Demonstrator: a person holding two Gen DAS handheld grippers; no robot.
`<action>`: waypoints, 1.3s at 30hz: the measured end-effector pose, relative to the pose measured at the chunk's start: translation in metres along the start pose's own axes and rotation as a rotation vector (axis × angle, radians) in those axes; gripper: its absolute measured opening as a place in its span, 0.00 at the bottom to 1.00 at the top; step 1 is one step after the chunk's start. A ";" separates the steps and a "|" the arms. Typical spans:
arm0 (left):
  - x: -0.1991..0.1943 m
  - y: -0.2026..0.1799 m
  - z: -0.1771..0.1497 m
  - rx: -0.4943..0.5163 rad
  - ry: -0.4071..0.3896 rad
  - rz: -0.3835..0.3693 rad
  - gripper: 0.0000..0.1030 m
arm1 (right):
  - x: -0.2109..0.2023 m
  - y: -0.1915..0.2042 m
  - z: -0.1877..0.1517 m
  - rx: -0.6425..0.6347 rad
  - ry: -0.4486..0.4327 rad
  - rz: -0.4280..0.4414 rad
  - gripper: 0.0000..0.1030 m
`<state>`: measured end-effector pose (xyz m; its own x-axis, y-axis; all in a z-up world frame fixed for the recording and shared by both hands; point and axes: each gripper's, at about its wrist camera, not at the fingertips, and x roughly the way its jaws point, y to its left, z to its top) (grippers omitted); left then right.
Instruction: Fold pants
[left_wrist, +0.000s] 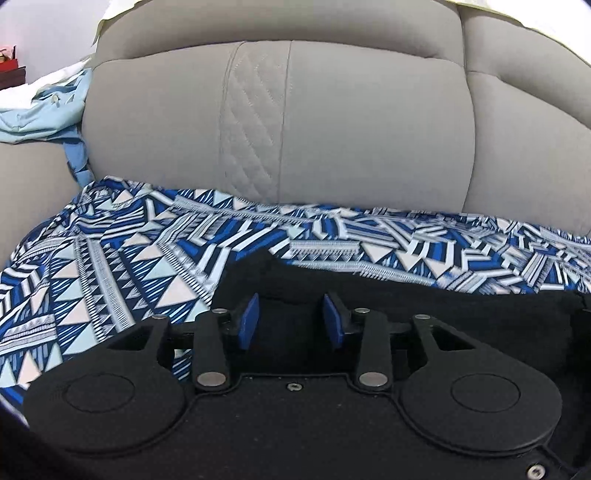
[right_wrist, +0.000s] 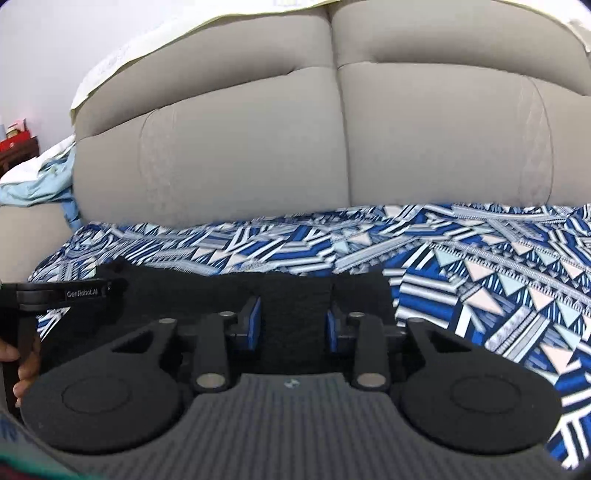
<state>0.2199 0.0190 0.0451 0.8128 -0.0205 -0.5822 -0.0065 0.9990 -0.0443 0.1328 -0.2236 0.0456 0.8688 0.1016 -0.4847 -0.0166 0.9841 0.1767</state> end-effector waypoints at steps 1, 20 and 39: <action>0.002 -0.003 0.001 0.005 -0.001 -0.001 0.36 | 0.000 -0.002 0.001 0.007 -0.005 -0.010 0.34; -0.112 -0.002 -0.070 0.111 -0.008 -0.056 0.53 | -0.036 -0.018 -0.029 0.030 0.019 -0.127 0.88; -0.156 0.012 -0.062 0.058 -0.063 -0.086 0.74 | -0.034 -0.034 -0.037 0.098 0.060 -0.123 1.00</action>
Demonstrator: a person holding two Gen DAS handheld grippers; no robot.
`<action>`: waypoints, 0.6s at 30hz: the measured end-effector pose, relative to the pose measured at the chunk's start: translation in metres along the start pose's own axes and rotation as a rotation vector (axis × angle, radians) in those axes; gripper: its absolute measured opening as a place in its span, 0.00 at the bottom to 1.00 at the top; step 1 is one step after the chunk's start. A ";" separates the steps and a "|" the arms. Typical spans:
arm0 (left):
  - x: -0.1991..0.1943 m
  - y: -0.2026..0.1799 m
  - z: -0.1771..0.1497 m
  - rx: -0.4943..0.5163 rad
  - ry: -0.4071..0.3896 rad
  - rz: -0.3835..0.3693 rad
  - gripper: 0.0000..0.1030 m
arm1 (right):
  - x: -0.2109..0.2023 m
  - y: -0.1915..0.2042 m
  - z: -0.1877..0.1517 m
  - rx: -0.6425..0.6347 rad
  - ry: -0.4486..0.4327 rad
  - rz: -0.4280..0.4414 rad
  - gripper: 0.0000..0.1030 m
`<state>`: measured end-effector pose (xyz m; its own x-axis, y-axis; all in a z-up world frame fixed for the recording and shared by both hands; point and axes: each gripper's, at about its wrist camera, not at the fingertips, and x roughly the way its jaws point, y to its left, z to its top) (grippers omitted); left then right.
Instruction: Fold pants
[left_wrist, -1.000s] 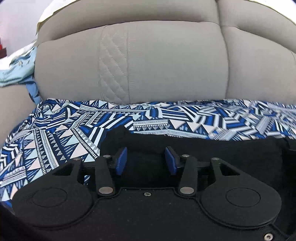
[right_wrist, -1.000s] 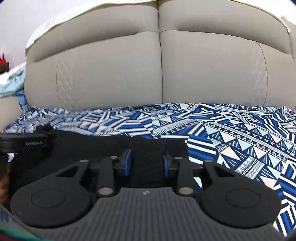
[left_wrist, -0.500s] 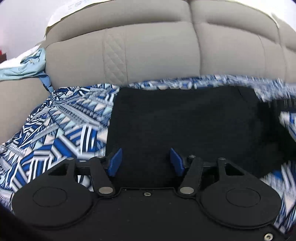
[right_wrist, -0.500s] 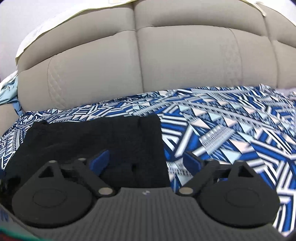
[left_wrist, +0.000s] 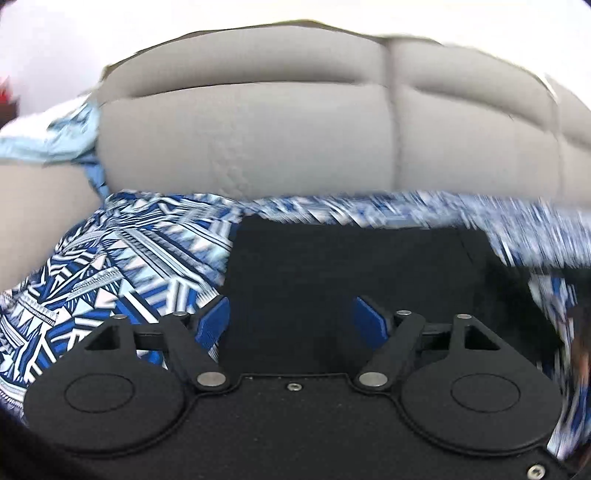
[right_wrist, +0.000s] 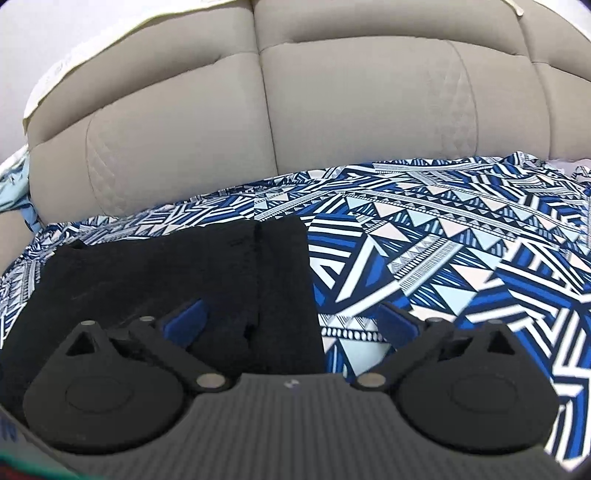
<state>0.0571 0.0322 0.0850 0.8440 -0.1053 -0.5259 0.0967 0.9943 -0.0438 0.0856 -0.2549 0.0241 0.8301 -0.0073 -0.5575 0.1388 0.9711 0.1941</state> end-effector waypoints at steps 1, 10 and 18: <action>0.009 0.009 0.009 -0.035 0.001 0.005 0.76 | 0.003 -0.001 0.000 0.011 0.005 0.012 1.00; 0.118 0.056 0.037 -0.152 0.253 -0.014 0.74 | 0.019 0.013 0.004 -0.070 0.035 0.079 0.96; 0.134 0.048 0.035 -0.106 0.206 -0.095 0.43 | 0.020 0.035 -0.002 -0.122 0.017 0.109 0.71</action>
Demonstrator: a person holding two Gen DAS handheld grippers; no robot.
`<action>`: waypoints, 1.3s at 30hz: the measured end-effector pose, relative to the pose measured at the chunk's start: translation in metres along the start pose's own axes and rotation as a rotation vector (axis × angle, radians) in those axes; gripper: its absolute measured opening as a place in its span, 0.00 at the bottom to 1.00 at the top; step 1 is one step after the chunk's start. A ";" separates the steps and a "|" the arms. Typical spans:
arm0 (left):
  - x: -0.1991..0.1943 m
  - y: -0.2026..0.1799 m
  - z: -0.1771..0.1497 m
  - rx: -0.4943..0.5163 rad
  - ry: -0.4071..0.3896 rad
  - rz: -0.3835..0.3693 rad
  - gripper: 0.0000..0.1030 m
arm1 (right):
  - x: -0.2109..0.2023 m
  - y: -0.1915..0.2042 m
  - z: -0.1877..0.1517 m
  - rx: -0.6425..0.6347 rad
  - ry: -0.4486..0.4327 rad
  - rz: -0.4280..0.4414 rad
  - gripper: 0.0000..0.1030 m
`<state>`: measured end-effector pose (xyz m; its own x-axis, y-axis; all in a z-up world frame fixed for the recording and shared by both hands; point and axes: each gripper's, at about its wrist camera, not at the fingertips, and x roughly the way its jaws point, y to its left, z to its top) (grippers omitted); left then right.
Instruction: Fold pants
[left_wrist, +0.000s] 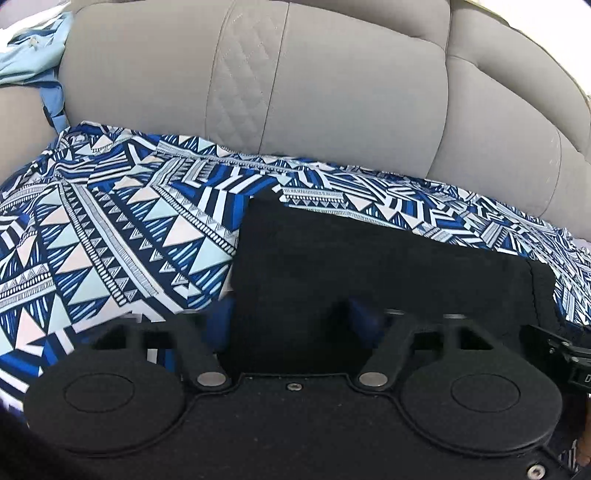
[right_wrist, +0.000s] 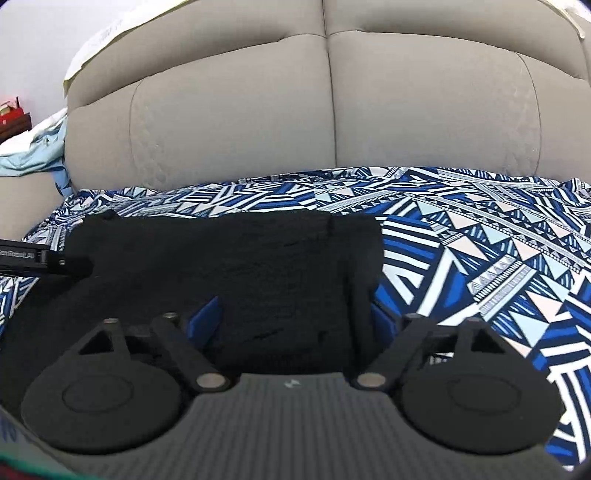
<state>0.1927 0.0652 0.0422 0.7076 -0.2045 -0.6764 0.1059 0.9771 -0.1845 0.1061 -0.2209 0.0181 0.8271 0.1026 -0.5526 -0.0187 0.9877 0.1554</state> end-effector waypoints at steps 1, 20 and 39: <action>0.000 0.001 0.002 -0.003 0.000 -0.006 0.29 | 0.000 0.000 0.001 0.008 0.000 0.004 0.70; 0.067 -0.007 0.060 0.029 -0.036 0.117 0.30 | 0.052 0.009 0.038 0.033 -0.005 0.008 0.54; -0.037 -0.040 -0.021 0.178 -0.181 0.120 0.58 | -0.025 0.010 0.002 0.115 -0.027 -0.126 0.91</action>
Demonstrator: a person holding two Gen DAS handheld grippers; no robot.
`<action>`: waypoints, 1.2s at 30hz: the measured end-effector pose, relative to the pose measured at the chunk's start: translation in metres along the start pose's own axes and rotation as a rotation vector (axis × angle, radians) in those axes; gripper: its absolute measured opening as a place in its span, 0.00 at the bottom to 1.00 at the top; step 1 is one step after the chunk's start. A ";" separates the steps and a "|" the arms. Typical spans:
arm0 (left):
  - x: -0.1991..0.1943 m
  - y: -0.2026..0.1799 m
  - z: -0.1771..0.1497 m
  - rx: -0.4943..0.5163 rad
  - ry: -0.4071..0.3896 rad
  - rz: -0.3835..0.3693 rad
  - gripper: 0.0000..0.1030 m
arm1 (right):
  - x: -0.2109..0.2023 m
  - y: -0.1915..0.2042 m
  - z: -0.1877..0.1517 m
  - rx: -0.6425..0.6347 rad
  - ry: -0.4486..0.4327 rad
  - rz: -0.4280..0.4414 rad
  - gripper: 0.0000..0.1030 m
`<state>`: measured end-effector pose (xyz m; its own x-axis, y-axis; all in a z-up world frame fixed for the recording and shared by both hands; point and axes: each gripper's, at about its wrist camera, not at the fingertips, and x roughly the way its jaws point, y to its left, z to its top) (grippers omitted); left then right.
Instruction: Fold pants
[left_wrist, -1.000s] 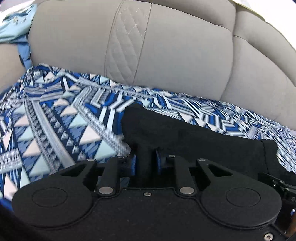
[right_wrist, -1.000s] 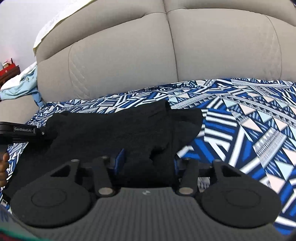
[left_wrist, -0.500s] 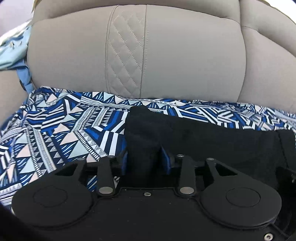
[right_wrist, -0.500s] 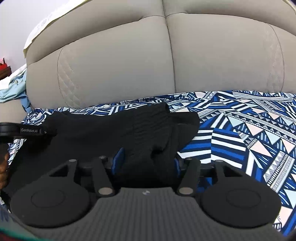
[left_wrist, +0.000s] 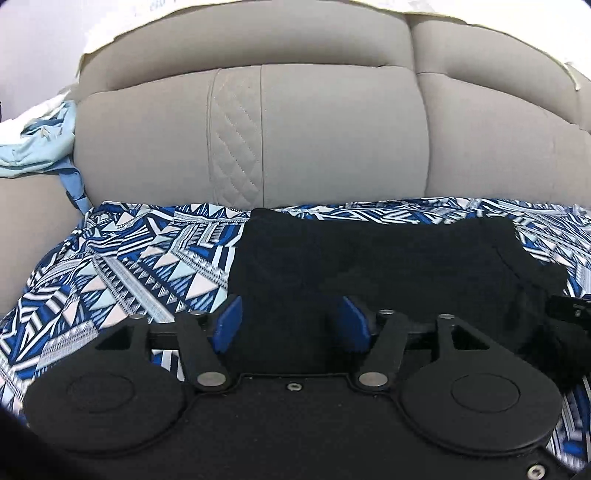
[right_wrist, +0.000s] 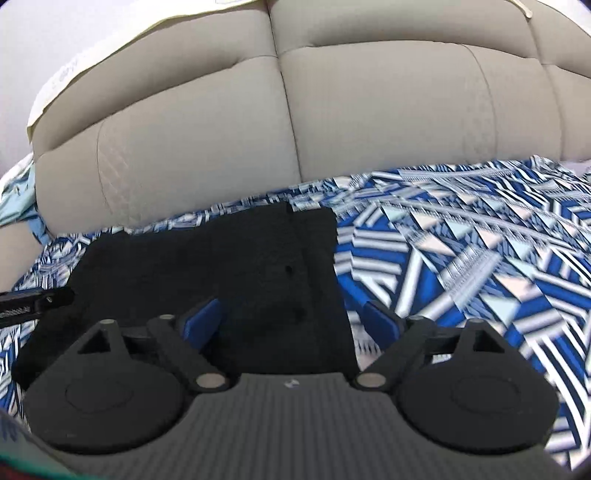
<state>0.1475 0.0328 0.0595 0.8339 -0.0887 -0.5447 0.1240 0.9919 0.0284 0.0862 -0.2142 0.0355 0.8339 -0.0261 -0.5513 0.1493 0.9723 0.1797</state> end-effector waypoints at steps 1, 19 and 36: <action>-0.004 -0.002 -0.005 0.004 0.003 0.002 0.58 | -0.002 0.001 -0.005 -0.019 0.004 -0.016 0.91; -0.050 -0.010 -0.042 0.017 0.009 0.022 0.86 | -0.030 0.009 -0.046 -0.079 -0.048 -0.003 1.00; -0.046 -0.006 -0.083 0.027 0.039 -0.025 1.00 | -0.047 0.044 -0.090 -0.189 -0.075 -0.023 1.00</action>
<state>0.0641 0.0386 0.0146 0.8090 -0.1091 -0.5777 0.1593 0.9865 0.0368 0.0056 -0.1492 -0.0045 0.8698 -0.0590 -0.4898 0.0722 0.9974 0.0081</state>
